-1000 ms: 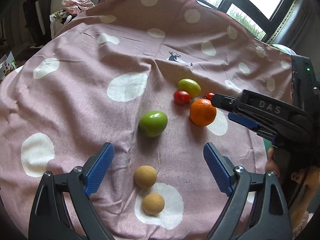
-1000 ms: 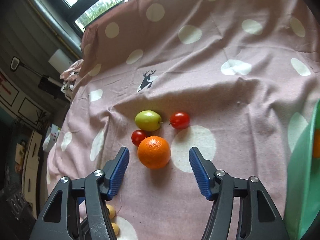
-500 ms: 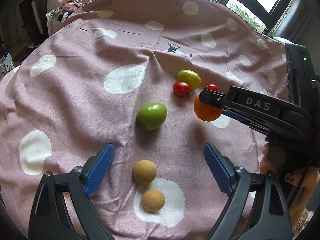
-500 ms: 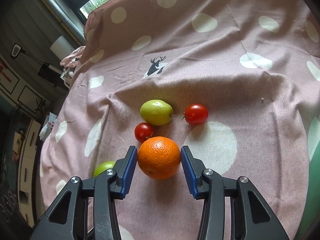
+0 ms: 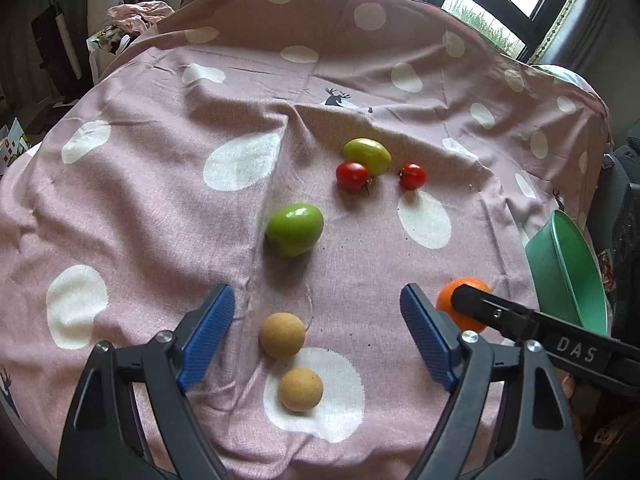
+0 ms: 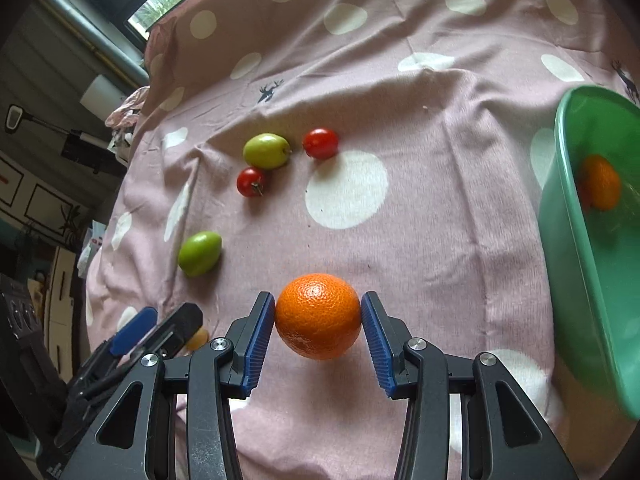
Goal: Organize fruits
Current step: 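Close the right gripper around the second mandarin orange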
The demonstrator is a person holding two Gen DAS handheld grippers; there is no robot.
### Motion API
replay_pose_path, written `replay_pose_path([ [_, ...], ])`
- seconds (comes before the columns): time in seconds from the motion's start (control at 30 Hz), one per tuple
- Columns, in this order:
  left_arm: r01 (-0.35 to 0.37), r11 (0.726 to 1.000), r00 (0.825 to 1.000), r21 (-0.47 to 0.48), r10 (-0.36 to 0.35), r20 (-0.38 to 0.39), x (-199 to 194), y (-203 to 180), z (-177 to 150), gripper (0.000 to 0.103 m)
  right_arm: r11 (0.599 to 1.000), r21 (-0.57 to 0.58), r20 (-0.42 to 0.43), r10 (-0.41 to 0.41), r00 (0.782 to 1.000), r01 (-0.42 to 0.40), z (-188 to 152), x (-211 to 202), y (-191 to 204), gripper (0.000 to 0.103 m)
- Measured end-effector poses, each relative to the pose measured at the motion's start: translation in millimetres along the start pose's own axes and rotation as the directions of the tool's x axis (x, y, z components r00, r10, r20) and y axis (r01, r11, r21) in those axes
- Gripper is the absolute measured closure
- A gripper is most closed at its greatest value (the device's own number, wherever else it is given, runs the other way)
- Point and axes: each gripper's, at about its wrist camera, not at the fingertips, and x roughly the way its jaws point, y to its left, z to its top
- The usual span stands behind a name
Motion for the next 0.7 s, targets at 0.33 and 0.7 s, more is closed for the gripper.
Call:
replay_pose_path([
  [0.33,0.125,0.990,0.991,0.069,-0.122,-0.055,3,-26,-10,0.039,0.999,0.026,-0.010,0.019,1.000,-0.018,-1,8,-12,0.056],
  [0.7,0.259,0.960,0.957,0.102,-0.241,-0.163,25,-52,-25,0.052,0.997,0.057,-0.016,0.059,0.998,-0.058,0,8,-18,0.056],
])
